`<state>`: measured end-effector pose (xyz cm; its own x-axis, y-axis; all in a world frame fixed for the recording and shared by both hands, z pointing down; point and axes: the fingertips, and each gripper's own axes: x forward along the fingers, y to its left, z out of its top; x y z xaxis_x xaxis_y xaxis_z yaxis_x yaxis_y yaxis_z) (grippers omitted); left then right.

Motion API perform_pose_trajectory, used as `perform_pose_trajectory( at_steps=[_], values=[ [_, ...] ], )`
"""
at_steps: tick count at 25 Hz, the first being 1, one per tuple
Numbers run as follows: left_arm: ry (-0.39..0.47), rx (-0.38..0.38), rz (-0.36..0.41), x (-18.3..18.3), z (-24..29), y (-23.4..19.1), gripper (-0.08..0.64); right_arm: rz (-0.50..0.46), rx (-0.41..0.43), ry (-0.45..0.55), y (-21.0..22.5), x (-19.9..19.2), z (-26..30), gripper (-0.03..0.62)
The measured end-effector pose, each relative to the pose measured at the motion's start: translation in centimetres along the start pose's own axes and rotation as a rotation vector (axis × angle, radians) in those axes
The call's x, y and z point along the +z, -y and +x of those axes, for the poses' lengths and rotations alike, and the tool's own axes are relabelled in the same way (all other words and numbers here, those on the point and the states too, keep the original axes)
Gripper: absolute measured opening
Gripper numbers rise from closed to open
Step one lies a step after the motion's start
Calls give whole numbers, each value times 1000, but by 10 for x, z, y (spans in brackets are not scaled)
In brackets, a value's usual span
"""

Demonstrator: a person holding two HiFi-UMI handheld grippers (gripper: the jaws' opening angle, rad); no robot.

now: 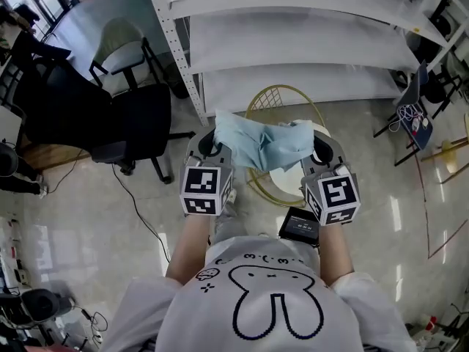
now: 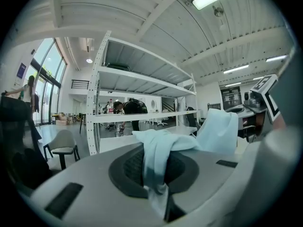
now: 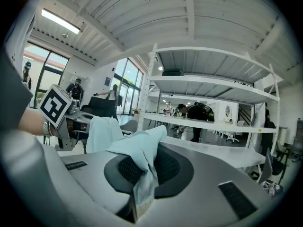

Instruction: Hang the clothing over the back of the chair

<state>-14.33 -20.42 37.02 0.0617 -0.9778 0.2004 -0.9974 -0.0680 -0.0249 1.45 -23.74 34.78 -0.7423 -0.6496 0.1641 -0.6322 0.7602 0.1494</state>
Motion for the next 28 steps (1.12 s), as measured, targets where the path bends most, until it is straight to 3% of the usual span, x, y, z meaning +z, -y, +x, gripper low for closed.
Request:
perform_pose_trajectory(
  at_steps=[12,19,25,28],
  values=[
    [-110,-136,77,-23,103,-61,38,30,-147,-102,45,-20,73,40],
    [-255,-293,225,-64,158,-77,38,18,-203,-219,64,-51,114,40],
    [-371,-393,308,-106,194,-84,38,39,-236,-339,75,-93,131,40],
    [-408,-424,310,-124,209,-88,38,62,-249,-368,79,-109,143,40]
  ],
)
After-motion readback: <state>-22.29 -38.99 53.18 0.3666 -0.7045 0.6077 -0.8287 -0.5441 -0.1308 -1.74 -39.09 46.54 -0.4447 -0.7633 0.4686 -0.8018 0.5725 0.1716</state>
